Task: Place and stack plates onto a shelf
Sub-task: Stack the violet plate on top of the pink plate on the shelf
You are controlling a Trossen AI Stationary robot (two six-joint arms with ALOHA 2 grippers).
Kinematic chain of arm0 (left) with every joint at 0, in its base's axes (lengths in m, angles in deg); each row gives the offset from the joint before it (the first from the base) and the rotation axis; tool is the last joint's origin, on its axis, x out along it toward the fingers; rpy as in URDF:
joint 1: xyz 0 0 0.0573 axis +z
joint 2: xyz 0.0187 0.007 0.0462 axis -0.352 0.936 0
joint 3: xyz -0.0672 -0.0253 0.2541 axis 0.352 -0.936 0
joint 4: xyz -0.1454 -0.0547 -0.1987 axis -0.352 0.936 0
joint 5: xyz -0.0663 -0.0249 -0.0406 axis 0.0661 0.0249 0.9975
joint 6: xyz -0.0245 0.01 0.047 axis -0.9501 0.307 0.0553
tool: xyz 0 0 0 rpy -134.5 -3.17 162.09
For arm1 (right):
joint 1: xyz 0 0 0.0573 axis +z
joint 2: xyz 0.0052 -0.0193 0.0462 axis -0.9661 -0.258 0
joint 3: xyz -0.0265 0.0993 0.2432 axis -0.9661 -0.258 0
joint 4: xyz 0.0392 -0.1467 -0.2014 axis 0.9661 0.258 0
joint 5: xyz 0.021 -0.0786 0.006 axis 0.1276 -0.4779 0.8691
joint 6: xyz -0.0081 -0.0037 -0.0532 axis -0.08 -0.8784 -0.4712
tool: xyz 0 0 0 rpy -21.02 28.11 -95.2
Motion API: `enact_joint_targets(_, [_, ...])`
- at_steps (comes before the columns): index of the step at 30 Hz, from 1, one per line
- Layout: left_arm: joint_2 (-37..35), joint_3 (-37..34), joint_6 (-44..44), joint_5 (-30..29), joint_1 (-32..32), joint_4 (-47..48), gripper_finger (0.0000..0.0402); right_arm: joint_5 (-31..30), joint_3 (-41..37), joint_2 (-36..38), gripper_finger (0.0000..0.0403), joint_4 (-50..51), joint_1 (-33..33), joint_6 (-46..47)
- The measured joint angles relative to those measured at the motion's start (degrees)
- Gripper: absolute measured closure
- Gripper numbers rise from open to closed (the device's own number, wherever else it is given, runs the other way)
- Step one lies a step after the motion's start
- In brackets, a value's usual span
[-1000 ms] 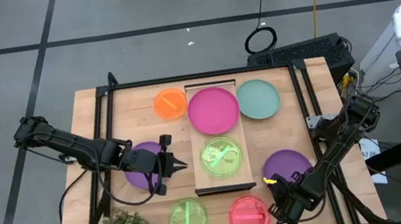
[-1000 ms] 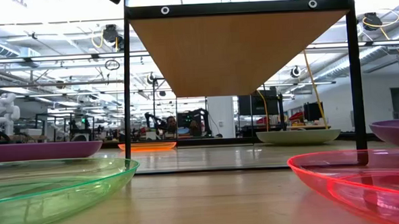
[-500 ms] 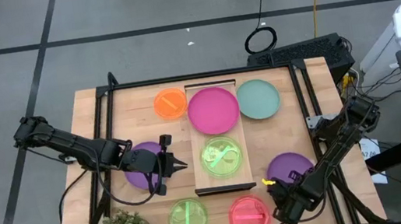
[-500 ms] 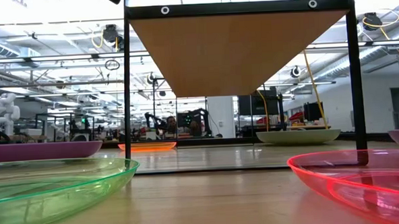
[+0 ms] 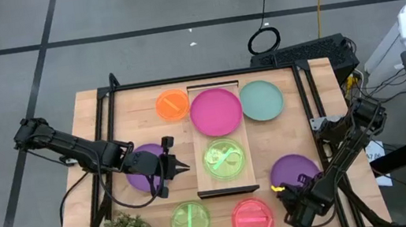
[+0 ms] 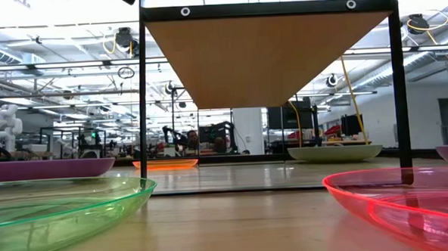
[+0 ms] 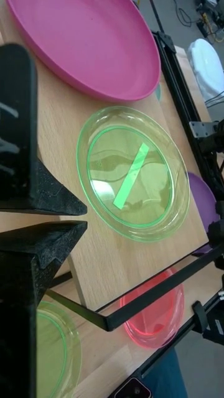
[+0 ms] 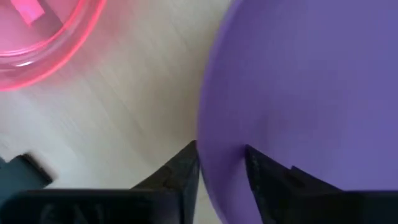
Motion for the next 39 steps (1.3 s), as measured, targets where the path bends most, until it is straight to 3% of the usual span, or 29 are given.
enact_joint_targets(7, [0.0,0.0,0.4,0.0,0.0,0.0,0.0369,-0.3,0.1,0.3,0.0389,0.3,0.0,-1.7])
enact_joint_targets(15, [0.0,0.0,0.5,0.0,0.0,0.0,0.0369,-0.9,0.0,0.8,0.0398,4.1,0.0,-5.2])
enact_joint_targets(39, [0.0,0.0,0.4,0.0,0.0,0.0,0.0369,-17.8,0.6,7.8,0.0402,21.5,-0.9,-18.4])
